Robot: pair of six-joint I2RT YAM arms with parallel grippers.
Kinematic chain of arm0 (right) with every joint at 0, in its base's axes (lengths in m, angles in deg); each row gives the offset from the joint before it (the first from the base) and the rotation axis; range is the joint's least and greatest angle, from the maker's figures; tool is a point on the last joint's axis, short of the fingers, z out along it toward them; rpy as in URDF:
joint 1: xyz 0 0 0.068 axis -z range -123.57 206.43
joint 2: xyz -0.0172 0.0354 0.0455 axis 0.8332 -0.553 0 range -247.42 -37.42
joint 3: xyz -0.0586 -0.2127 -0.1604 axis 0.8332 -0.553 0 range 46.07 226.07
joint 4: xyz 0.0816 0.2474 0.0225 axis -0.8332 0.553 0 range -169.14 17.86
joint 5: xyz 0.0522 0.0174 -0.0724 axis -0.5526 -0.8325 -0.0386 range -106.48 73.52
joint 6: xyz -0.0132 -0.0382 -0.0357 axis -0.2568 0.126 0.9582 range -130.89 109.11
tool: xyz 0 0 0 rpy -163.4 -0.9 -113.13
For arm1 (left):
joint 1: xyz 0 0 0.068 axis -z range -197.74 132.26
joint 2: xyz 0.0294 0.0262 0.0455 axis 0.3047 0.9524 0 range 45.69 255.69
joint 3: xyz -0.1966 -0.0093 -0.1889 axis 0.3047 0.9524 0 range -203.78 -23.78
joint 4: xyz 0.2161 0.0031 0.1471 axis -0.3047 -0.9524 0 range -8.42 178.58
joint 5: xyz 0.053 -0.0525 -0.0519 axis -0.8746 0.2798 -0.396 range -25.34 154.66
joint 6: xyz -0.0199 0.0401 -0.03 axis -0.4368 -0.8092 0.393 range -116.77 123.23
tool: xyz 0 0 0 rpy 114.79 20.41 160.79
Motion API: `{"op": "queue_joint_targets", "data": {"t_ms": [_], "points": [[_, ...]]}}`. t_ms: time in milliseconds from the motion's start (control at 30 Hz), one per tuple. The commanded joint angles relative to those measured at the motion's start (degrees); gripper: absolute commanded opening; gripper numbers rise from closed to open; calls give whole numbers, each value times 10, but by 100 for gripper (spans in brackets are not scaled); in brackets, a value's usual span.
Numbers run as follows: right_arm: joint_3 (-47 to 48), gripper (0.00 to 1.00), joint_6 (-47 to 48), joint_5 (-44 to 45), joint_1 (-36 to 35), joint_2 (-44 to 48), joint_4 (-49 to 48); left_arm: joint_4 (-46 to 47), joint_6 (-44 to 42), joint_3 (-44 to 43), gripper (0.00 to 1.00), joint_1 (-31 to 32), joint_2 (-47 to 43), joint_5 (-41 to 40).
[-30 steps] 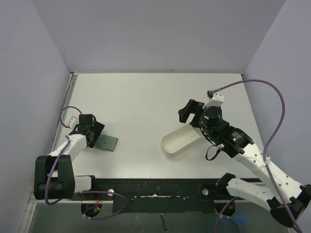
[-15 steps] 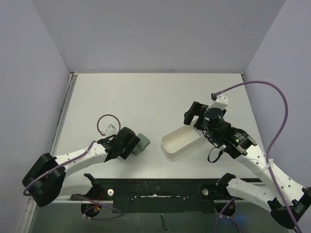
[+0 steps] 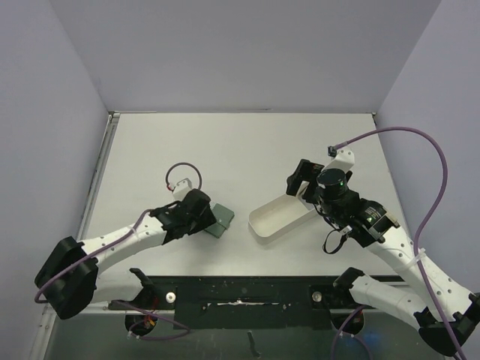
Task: Put the credit cards into the card holder
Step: Move the card holder to the center of the board, then open the card holder at the center of the board.
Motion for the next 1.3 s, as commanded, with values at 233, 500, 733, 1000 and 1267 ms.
{"op": "queue_joint_targets", "data": {"t_ms": [233, 500, 733, 1000, 1267], "points": [[23, 98, -2, 5, 0, 1, -15, 90, -297, 36, 52, -202, -66, 274], [17, 99, -16, -2, -2, 14, -9, 105, -370, -2, 58, -211, 23, 350], [7, 99, -17, -35, -7, 0, -11, 137, -370, -14, 54, -216, 106, 383], [-26, 100, -55, -65, -24, -16, -40, 114, -352, -18, 28, -206, 145, 333], [-39, 100, -72, -61, -39, -53, -58, 130, -308, 10, 0, -206, 69, 339]]}}
